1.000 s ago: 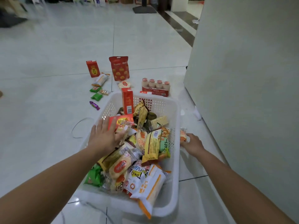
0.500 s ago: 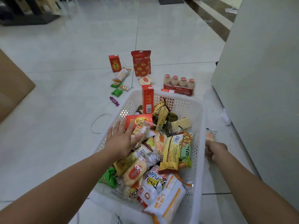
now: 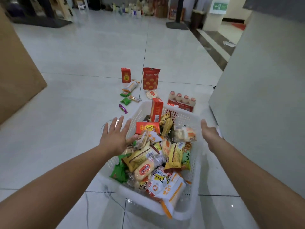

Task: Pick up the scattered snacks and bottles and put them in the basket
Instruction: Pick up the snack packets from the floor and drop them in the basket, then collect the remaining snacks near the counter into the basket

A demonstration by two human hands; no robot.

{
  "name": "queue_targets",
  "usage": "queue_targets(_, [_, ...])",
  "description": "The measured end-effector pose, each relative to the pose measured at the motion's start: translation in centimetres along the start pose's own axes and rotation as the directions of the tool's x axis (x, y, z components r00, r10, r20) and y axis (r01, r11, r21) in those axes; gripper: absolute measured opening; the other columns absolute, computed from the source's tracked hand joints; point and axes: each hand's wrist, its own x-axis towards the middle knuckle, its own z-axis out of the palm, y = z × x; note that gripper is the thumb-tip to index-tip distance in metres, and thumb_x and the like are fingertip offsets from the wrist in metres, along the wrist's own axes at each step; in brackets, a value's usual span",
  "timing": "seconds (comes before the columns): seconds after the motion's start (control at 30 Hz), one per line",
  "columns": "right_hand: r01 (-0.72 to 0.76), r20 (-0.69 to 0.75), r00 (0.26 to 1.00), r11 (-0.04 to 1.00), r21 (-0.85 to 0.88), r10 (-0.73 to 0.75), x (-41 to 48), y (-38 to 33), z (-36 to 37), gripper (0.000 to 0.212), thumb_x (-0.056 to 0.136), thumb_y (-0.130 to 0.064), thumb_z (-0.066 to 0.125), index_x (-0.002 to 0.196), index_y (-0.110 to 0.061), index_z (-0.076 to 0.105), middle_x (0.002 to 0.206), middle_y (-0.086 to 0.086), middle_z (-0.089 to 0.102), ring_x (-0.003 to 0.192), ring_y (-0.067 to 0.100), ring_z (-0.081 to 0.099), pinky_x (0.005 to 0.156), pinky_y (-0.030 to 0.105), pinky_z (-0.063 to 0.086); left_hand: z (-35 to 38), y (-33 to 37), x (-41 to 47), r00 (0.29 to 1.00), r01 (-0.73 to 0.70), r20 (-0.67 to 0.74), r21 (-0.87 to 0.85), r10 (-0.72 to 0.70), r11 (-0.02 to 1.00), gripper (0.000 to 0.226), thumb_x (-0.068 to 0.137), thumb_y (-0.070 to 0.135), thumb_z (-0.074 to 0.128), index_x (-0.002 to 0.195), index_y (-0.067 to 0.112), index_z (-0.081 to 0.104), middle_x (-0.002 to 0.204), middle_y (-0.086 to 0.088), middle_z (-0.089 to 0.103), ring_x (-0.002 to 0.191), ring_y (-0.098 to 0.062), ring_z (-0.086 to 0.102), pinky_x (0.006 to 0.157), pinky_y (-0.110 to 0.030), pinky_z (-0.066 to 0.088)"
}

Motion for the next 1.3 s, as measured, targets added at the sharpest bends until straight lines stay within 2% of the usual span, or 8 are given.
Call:
queue_targets(0.1, [0.203,-0.033,0.972,0.904,-0.376,-0.232,-3.6,-2.9,0.1,0.075,0.095,-0.057,0.023,0.149,-0.005,0.018,0.152,0.021,0.028,0.14,0.036,0.027,0.113,0.046,0.026,-3.2,-0.5,-1.4,1.0,0.004,-0.008,0.035,-0.004,0.999,0.077,0.089,0.066,0.011,0.15,0.027,-0.014,0.158,-0.004,-0.02,0.145,-0.024,-0.02,0.116,-0.047,-0.01])
queue_targets(0.2, [0.392,0.092,0.892,0.657,-0.644,-0.442,-7.4,-6.6,-1.7,0.073,0.096,-0.057,0.019,0.151,-0.01,0.013,0.158,0.014,0.013,0.147,0.03,0.007,0.119,0.046,0.008,-8.6,-0.7,-3.3,1.0,-0.004,-0.029,0.11,0.007,0.994,0.077,0.089,0.067,0.008,0.149,0.026,-0.016,0.158,-0.005,-0.022,0.145,-0.024,-0.022,0.115,-0.047,-0.011])
queue_targets(0.3, [0.457,0.189,0.848,0.505,-0.732,-0.495,-11.7,-12.6,-5.2,0.071,0.095,-0.058,0.017,0.152,-0.015,0.008,0.16,0.009,0.001,0.148,0.027,-0.006,0.119,0.046,-0.003,-16.4,-0.7,-5.2,0.998,-0.002,-0.055,0.131,0.01,0.991,0.075,0.091,0.065,0.009,0.149,0.026,-0.017,0.157,-0.005,-0.022,0.144,-0.025,-0.022,0.116,-0.047,-0.011])
queue_targets(0.47, [0.497,0.254,0.822,0.424,-0.757,-0.51,-21.0,-24.0,-13.2,0.068,0.097,-0.055,0.018,0.151,-0.015,0.008,0.16,0.009,0.003,0.148,0.028,-0.004,0.118,0.048,-0.001,-33.3,-1.3,-9.5,0.995,0.012,-0.098,0.125,0.001,0.992,0.072,0.093,0.062,0.011,0.149,0.026,-0.017,0.158,-0.005,-0.02,0.145,-0.026,-0.02,0.116,-0.048,-0.008])
queue_targets(0.63, [0.523,0.272,0.795,0.385,-0.76,-0.542,-31.2,-35.4,-22.5,0.068,0.096,-0.056,0.016,0.152,-0.017,0.009,0.16,0.009,0.003,0.148,0.027,-0.004,0.118,0.048,-0.004,-49.5,-3.0,-15.3,0.993,0.02,-0.115,0.145,-0.003,0.989,0.073,0.093,0.062,0.012,0.149,0.026,-0.017,0.158,-0.005,-0.021,0.145,-0.026,-0.019,0.116,-0.048,-0.008])
queue_targets(0.8, [0.494,0.233,0.822,0.447,-0.746,-0.519,-39.7,-43.7,-31.3,0.066,0.097,-0.054,0.018,0.151,-0.018,0.011,0.16,0.008,0.006,0.148,0.028,-0.001,0.118,0.05,-0.002,-62.6,-3.9,-20.8,0.992,0.011,-0.129,0.174,0.011,0.985,0.072,0.092,0.063,0.011,0.138,0.026,-0.03,0.157,-0.005,-0.022,0.145,-0.027,-0.018,0.116,-0.048,-0.008])
queue_targets(0.9, [0.474,0.203,0.821,0.439,-0.764,-0.534,-41.7,-47.0,-35.4,0.066,0.097,-0.054,0.018,0.151,-0.018,0.013,0.16,0.009,0.008,0.148,0.028,0.001,0.118,0.051,-0.001,-68.8,-4.0,-21.8,0.988,0.01,-0.153,0.17,0.016,0.985,0.073,0.092,0.063,0.011,0.144,0.025,-0.025,0.158,-0.006,-0.021,0.146,-0.027,-0.017,0.116,-0.048,-0.008])
queue_targets(1.3, [0.408,0.124,0.834,0.449,-0.795,-0.538,-37.6,-51.1,-39.6,0.065,0.096,-0.055,0.018,0.15,-0.018,0.016,0.158,0.011,0.011,0.147,0.027,0.002,0.116,0.053,-0.001,-75.4,-3.3,-16.4,0.981,0.037,-0.192,0.185,-0.001,0.982,0.073,0.093,0.062,0.011,0.148,0.025,-0.019,0.158,-0.006,-0.021,0.145,-0.027,-0.019,0.116,-0.049,-0.008])
